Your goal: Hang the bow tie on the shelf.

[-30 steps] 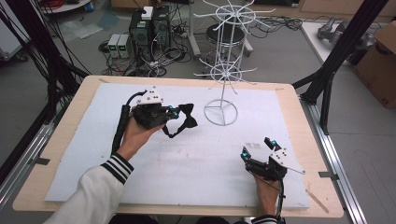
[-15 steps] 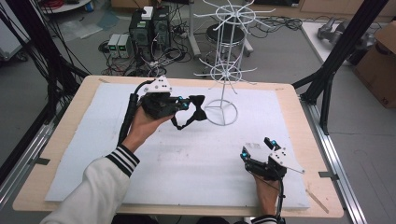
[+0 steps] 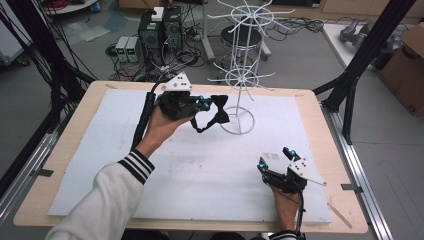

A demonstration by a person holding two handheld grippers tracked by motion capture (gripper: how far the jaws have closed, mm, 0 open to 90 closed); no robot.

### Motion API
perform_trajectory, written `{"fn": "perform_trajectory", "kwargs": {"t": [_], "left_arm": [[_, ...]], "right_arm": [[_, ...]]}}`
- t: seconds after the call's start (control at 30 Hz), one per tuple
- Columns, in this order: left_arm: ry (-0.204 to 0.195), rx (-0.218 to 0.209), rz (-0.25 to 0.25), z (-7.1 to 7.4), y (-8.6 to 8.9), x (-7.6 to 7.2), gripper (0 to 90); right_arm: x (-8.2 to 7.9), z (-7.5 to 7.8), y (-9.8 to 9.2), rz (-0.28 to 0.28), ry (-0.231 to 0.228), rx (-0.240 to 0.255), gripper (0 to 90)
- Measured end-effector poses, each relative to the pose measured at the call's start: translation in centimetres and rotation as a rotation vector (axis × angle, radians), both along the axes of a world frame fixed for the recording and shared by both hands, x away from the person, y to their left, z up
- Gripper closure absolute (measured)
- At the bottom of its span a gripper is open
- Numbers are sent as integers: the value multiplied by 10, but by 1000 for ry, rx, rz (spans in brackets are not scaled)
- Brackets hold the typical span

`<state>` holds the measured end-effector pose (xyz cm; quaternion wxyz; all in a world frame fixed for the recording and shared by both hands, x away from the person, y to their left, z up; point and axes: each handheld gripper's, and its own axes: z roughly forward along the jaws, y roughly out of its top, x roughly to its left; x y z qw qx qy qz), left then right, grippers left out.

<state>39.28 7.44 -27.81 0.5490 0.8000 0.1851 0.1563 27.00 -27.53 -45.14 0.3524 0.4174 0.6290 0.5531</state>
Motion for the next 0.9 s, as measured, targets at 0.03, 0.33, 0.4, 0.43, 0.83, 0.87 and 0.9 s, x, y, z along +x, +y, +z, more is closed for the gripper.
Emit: {"fn": "perform_trajectory", "kwargs": {"t": [0.03,0.33,0.4,0.43,0.83,0.87,0.9], "left_arm": [[4,-4,-3,1,-1,1,893],[4,-15,-16,7,-10,8,893],[-7,-7,-15,9,-13,9,893],[-5,-10,-21,10,-14,10,893],[-19,-10,-27,27,-25,18,892],[-14,-11,-28,27,-25,19,892],[-19,1,-22,27,-25,19,892]], "right_arm": [[0,0,0,0,0,0,77],[0,0,0,3,0,-5,78],[0,0,0,-1,3,-1,78],[0,0,0,-2,0,-5,77],[0,0,0,0,1,2,78],[0,0,0,0,1,2,78],[0,0,0,-1,2,3,77]]}}
